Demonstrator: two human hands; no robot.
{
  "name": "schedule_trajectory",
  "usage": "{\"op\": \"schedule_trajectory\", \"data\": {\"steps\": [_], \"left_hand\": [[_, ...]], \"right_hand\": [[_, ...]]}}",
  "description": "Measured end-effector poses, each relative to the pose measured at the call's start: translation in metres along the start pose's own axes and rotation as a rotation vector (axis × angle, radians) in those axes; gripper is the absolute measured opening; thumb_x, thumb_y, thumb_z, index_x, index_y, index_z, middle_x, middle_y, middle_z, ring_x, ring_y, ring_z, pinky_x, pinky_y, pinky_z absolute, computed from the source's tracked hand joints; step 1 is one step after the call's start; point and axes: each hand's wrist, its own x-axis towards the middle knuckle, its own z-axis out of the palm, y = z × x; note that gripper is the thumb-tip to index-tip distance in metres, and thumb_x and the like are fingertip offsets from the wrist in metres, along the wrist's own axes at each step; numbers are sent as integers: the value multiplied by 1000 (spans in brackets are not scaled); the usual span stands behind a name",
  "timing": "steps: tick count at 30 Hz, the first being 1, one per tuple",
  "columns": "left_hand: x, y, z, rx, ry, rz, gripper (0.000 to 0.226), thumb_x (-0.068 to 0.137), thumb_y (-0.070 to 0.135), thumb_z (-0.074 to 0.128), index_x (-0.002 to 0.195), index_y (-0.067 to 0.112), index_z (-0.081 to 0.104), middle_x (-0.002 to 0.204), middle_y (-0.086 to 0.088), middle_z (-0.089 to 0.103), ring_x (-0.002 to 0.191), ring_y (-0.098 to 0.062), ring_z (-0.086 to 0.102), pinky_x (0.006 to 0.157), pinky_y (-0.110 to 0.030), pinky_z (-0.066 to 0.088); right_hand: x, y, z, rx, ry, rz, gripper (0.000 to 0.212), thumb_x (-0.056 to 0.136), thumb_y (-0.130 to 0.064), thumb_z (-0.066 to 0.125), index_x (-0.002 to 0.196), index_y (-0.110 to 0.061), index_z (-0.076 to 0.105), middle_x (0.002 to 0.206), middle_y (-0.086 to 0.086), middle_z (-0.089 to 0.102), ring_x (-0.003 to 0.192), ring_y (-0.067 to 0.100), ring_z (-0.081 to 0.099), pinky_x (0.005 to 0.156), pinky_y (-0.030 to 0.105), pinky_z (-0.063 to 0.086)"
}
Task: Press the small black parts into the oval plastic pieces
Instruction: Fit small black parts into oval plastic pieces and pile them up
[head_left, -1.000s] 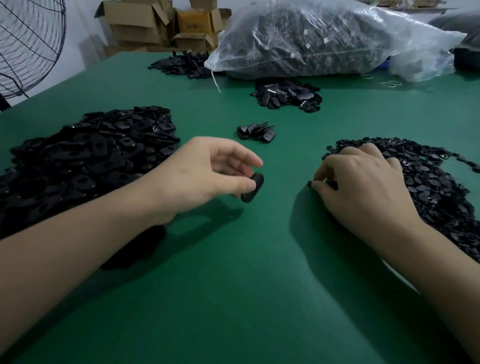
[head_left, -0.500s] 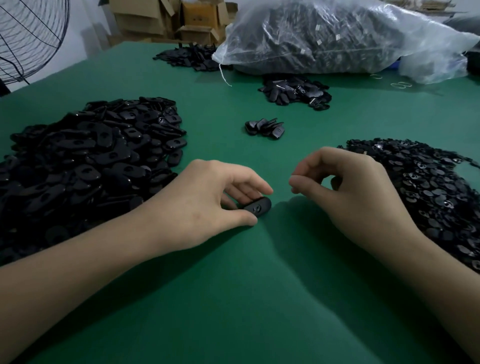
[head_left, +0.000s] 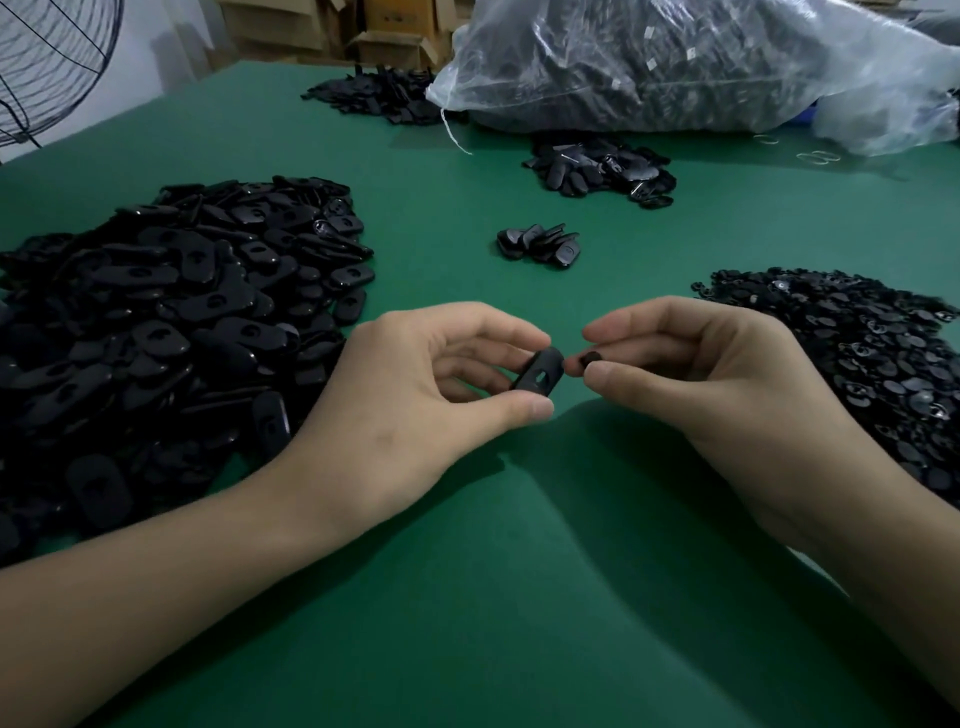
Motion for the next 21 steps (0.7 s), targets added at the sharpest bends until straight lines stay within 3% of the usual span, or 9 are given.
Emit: {"op": "schedule_trajectory", "data": {"steps": [7, 10, 21], "left_hand": [[-2, 1, 1, -54, 93, 32, 36, 75, 20, 89, 106, 33, 76, 88, 9, 79, 81, -11, 76, 81, -33, 62], [-4, 2, 2, -37, 78, 52, 37, 76, 19, 89, 108, 32, 77, 86, 9, 78, 78, -10, 76, 78, -25, 61], [0, 0, 1, -130, -1, 75, 33, 82, 4, 83, 111, 22, 78, 97, 3, 80, 88, -15, 77, 83, -20, 57]], "right_hand": [[-5, -10, 7, 120, -15, 71, 34, 54, -30, 83, 85, -15, 80, 84, 11, 79, 69, 10, 71, 65, 16, 55], [-5, -10, 7, 157, -31, 97, 35, 56, -28, 81, 86, -11, 80, 87, 11, 79, 69, 12, 72, 61, 18, 55], [-7, -13, 9, 275, -29, 147, 31, 55, -26, 81, 84, -16, 82, 89, 12, 79, 72, 14, 74, 70, 20, 59]]}}
